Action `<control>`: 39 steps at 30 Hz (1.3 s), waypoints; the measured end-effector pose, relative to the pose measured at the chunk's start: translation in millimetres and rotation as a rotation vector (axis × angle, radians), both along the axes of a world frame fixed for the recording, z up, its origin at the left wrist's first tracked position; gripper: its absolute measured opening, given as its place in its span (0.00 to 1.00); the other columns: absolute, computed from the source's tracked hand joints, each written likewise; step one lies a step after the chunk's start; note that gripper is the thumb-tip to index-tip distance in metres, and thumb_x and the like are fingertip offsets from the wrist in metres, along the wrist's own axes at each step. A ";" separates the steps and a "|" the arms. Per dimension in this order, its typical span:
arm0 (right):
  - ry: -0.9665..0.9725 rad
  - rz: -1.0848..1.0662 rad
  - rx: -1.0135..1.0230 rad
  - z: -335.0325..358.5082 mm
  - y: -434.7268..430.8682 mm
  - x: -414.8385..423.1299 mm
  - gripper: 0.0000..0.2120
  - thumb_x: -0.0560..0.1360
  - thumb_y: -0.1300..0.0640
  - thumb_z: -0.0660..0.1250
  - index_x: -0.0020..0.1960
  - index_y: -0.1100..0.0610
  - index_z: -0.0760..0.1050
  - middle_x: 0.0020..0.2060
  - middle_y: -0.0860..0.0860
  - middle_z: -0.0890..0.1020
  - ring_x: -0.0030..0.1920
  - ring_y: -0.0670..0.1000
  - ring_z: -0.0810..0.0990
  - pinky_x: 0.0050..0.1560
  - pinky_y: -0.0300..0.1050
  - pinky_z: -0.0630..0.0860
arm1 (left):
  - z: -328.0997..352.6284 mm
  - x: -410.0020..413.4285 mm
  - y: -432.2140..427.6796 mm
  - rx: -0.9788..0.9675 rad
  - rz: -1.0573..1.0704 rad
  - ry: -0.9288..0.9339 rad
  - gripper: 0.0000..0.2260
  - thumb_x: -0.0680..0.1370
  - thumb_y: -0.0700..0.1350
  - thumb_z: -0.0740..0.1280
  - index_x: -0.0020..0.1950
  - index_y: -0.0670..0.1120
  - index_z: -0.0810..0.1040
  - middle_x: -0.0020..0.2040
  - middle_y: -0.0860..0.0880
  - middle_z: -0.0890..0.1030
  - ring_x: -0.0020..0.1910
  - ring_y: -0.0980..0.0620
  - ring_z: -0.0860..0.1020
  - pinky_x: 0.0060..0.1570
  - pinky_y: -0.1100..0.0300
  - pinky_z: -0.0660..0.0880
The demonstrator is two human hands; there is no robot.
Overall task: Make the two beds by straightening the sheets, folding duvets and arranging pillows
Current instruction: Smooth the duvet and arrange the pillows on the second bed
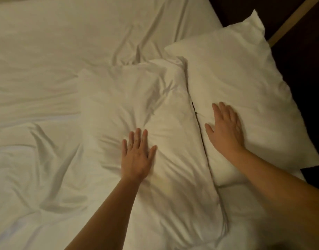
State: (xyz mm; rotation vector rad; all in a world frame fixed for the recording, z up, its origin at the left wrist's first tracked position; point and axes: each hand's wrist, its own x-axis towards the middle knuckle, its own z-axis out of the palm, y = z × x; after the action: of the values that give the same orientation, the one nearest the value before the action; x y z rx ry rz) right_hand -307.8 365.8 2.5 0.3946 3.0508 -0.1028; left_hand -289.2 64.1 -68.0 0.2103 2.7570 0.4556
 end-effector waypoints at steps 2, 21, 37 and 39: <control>-0.032 0.014 0.014 -12.6 2.7 -23.4 0.40 0.76 0.40 0.64 0.80 0.56 0.54 0.79 0.58 0.59 0.77 0.62 0.57 0.77 0.60 0.55 | -10.3 0.1 1.1 -0.001 0.020 0.003 0.31 0.85 0.66 0.45 0.85 0.57 0.41 0.85 0.53 0.42 0.83 0.49 0.39 0.81 0.44 0.41; 0.160 0.079 -0.176 46.3 99.3 -35.8 0.36 0.71 0.61 0.72 0.77 0.51 0.64 0.69 0.55 0.74 0.65 0.60 0.74 0.63 0.55 0.74 | -2.9 8.3 66.8 0.010 0.289 0.010 0.36 0.83 0.68 0.47 0.85 0.51 0.43 0.85 0.52 0.42 0.83 0.51 0.39 0.81 0.45 0.40; 0.188 0.055 -0.416 164.0 251.3 -42.7 0.43 0.77 0.67 0.62 0.77 0.30 0.50 0.74 0.54 0.67 0.70 0.56 0.70 0.69 0.55 0.67 | 1.2 7.0 199.9 0.028 0.371 -0.142 0.44 0.80 0.69 0.57 0.85 0.48 0.40 0.85 0.51 0.42 0.84 0.48 0.42 0.81 0.45 0.43; 0.171 0.092 -0.360 166.9 259.0 -43.3 0.40 0.80 0.66 0.58 0.75 0.26 0.52 0.79 0.48 0.59 0.76 0.56 0.62 0.74 0.57 0.62 | -1.0 6.8 197.9 0.030 0.367 -0.144 0.44 0.79 0.68 0.58 0.85 0.49 0.41 0.85 0.51 0.42 0.84 0.48 0.42 0.82 0.44 0.44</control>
State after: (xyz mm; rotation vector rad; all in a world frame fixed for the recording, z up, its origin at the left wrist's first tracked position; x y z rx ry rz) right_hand -351.1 624.9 169.4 0.2300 3.1126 -0.7022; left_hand -282.4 261.9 -69.0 -0.3158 2.6484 0.5795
